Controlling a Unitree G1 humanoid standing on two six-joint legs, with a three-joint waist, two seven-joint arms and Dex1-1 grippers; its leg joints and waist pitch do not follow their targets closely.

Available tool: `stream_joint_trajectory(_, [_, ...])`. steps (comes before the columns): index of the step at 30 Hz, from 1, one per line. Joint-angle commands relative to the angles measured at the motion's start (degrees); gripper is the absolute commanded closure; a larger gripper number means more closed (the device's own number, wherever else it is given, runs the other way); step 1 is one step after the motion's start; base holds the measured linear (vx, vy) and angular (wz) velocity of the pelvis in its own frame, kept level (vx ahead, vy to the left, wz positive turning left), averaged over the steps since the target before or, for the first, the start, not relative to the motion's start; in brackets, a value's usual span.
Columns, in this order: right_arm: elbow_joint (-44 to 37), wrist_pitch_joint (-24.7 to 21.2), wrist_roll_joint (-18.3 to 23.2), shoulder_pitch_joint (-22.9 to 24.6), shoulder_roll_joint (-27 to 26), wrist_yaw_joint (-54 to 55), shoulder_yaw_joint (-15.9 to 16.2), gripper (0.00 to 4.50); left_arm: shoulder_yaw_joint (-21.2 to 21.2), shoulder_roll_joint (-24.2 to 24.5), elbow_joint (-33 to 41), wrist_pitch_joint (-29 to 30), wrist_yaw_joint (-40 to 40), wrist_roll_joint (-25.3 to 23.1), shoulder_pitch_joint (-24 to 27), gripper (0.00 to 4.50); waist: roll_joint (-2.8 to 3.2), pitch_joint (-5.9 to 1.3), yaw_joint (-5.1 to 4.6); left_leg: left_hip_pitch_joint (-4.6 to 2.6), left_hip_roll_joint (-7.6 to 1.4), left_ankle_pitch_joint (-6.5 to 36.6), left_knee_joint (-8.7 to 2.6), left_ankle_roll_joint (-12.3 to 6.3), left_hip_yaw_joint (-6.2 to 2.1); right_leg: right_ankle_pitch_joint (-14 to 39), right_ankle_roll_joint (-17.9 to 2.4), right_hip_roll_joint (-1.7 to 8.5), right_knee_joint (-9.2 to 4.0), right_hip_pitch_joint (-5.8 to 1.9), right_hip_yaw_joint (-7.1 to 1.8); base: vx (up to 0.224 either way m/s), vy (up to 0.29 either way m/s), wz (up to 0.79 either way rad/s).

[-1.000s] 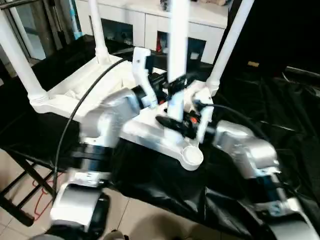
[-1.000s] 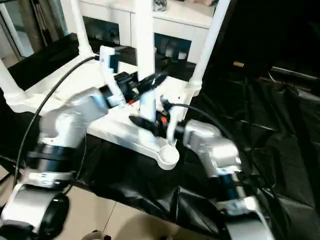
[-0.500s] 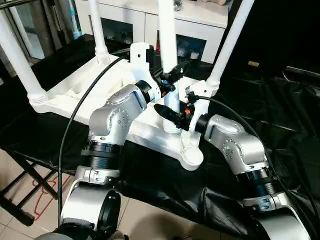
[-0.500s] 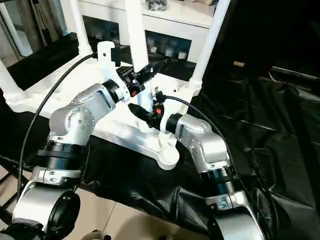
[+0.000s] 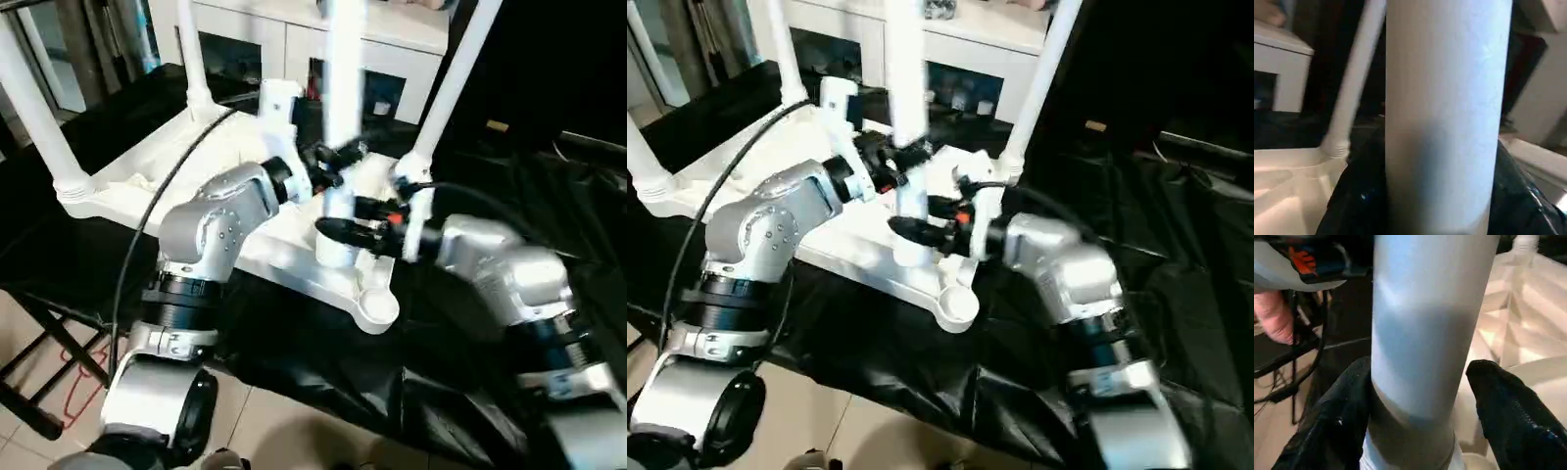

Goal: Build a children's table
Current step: Pick table leg

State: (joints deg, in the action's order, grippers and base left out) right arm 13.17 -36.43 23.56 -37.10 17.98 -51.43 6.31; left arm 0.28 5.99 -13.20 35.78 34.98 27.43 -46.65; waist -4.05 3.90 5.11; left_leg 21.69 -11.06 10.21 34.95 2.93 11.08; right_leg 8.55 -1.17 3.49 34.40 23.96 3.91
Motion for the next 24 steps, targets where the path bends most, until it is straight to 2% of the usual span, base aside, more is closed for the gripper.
stream_joint_trajectory(1, [-0.34, -1.36, 0.8, -1.48, 1.07, -0.69, -0.43, 1.26, -1.31, 0.09, 1.54, 1.11, 1.76, 0.96, 0.03, 2.61, -0.45, -4.49, 0.09, -1.0, -2.23, 7.28, -3.81, -0.71, -0.96, 16.01, -8.67, 4.67, -3.66, -3.4, -2.75, 0.0, 0.0, 0.0])
stream_joint_trajectory(4, [0.12, -2.4, 1.01, -2.05, 1.16, -1.34, -0.16, 1.26, -2.27, 0.28, 2.04, 1.12, 2.72, 0.56, 0.26, 2.61, -0.63, -4.52, -0.01, -1.01, -2.22, 7.06, -3.76, -0.57, -0.94, 16.24, -8.48, 4.66, -3.64, -3.33, -2.74, 0.0, 0.0, 0.0])
stream_joint_trajectory(13, [1.31, -6.44, 1.95, -2.9, 0.42, -0.97, -0.12, 1.26, -2.83, 0.3, 2.88, 1.32, 3.79, 0.45, 0.6, 2.61, -0.56, -4.53, 0.05, -1.06, -2.21, 6.98, -3.79, -0.21, -0.96, 15.97, -8.66, 4.61, -3.64, -3.36, -2.72, 0.0, 0.0, 0.0])
stream_joint_trajectory(24, [1.59, -10.5, 4.82, -2.64, -1.17, -0.69, -2.34, 1.26, -2.52, 0.01, 3.01, 1.17, 4.18, 0.89, 0.41, 2.61, -0.51, -4.68, 0.15, -1.0, -2.23, 6.5, -3.76, 0.05, -0.99, 15.02, -8.76, 4.68, -3.48, -3.49, -2.71, 0.0, 0.0, 0.0])
